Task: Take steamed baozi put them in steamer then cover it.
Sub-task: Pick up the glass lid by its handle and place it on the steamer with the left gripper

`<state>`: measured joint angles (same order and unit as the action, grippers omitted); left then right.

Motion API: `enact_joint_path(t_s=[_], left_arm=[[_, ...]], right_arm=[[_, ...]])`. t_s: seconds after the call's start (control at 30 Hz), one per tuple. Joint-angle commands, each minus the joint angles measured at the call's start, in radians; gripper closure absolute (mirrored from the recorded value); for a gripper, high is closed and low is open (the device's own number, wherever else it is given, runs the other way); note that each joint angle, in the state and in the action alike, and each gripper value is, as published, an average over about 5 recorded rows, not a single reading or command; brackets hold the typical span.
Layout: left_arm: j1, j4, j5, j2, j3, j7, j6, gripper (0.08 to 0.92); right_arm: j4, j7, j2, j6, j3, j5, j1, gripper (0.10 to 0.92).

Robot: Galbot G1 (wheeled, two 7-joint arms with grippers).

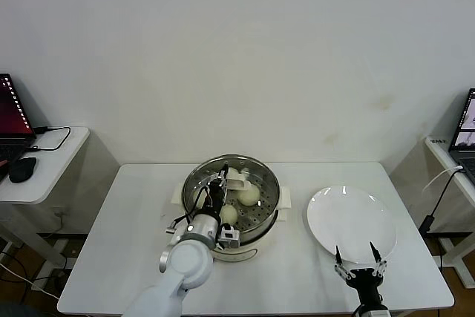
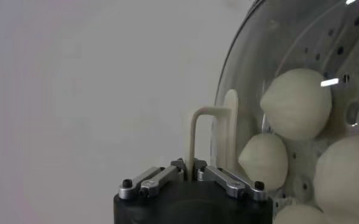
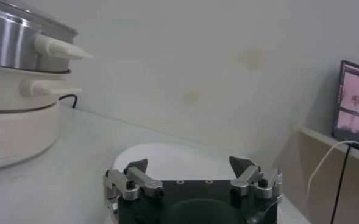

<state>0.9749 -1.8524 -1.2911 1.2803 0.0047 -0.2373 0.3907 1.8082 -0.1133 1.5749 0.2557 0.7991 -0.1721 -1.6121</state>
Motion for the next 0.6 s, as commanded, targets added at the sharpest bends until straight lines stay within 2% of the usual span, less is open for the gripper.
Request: enact_joint_path(t_s=[0.03, 0.6], left_arm=[[-0.002, 0.000, -0.002, 0.004, 0.000, 0.000, -0.001, 0.848], [0.017, -0.002, -0.009, 0.020, -0.004, 0.003, -0.021, 0.848]], right_arm=[[-0.002, 0.000, 0.001, 0.001, -0.002, -0.001, 0.001, 0.203], [-0.005, -0.002, 0.000, 0.001, -0.005, -0.002, 0.001, 0.203]])
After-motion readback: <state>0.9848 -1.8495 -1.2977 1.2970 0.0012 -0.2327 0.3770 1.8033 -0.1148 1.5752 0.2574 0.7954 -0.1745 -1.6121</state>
